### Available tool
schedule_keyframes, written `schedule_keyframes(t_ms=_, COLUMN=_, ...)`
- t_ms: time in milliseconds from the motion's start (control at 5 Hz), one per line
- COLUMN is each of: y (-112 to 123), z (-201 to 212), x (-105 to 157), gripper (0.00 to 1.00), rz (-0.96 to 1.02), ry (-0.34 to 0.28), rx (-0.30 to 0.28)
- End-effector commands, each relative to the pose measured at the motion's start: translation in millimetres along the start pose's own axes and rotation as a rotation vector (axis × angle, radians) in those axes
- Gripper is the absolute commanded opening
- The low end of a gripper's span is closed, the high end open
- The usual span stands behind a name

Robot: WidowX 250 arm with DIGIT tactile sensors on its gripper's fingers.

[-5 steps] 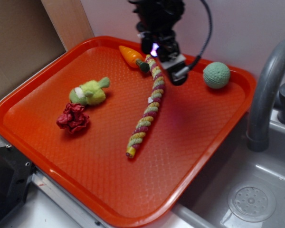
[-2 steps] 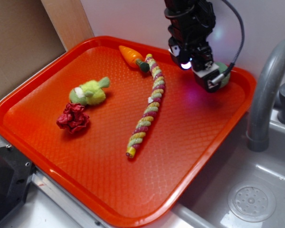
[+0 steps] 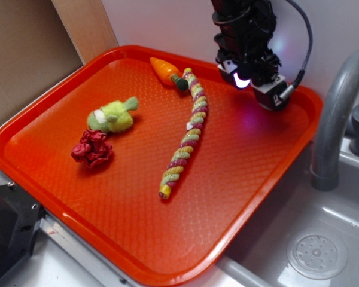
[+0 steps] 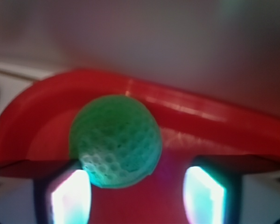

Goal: Grab the green ball.

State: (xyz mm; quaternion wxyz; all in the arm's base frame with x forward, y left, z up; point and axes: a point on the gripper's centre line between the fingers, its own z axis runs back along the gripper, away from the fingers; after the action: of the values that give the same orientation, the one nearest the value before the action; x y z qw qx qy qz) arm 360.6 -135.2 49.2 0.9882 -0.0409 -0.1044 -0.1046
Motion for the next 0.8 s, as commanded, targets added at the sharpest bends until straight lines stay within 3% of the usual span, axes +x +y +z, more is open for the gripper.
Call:
schedule_keyframes(t_ms=0, y=-7.7, z=18.7, x=9.0, gripper=0.00, rz=0.047, ry=-0.069, rx=-0.078)
schedule_keyframes(t_ms=200, y=-5.4, z=22.2, x=6.2, gripper=0.00, rz=0.062, ry=-0.061, rx=-0.082)
schedule_keyframes(t_ms=400, y=5.2, z=45.5, x=-12.5, gripper=0.00, rz=0.057, ry=-0.001, rx=-0.082)
schedule_keyframes(t_ms=600, y=35.2, z=109.1, x=-53.7, gripper=0.00, rz=0.080, ry=0.105, rx=-0.037)
